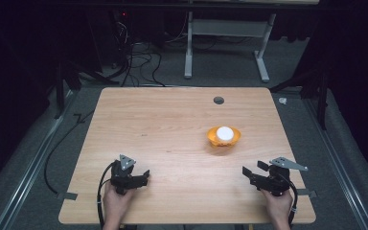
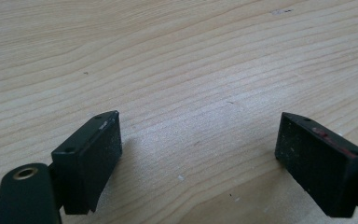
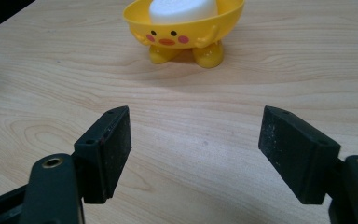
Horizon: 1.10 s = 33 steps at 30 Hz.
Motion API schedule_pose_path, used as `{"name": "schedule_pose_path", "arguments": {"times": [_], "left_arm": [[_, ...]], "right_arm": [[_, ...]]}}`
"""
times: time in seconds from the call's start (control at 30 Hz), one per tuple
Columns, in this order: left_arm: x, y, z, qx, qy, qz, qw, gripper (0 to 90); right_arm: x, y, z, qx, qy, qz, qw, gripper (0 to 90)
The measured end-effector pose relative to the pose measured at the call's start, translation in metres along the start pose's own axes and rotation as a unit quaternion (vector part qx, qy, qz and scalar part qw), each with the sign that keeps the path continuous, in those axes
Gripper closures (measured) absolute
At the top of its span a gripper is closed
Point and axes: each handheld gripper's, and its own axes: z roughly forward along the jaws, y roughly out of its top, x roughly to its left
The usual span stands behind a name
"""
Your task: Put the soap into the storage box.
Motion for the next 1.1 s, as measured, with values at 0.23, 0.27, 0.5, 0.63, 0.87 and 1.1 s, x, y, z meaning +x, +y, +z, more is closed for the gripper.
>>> {"name": "schedule_pose_path", "arguments": {"times": [0.23,0.27,0.5,0.63,0.87,1.1], "left_arm": [[0.0,0.0,0.0,0.0,0.0,0.0,1.0,14.9],[0.0,0.0,0.0,0.0,0.0,0.0,1.0,14.9],[0.0,0.0,0.0,0.0,-0.001,0.001,1.0,14.9],[0.0,0.0,0.0,0.0,-0.001,0.001,1.0,14.9],[0.0,0.0,0.0,0.0,-0.001,0.001,1.0,14.9],[0.0,0.0,0.0,0.0,-0.001,0.001,1.0,14.9]], "right_arm": [[0.002,-0.005,0.005,0.01,0.002,0.001,1.0,26.3],[0.002,-0.005,0.006,0.012,0.001,0.001,0.9999,26.3],[0.005,-0.01,0.013,0.024,-0.003,-0.007,0.9997,26.2],[0.008,-0.012,0.016,0.03,-0.006,-0.012,0.9995,26.3],[0.009,-0.017,0.023,0.047,-0.02,-0.023,0.9984,26.3],[0.012,-0.019,0.03,0.062,-0.034,-0.041,0.9967,26.1]]}}
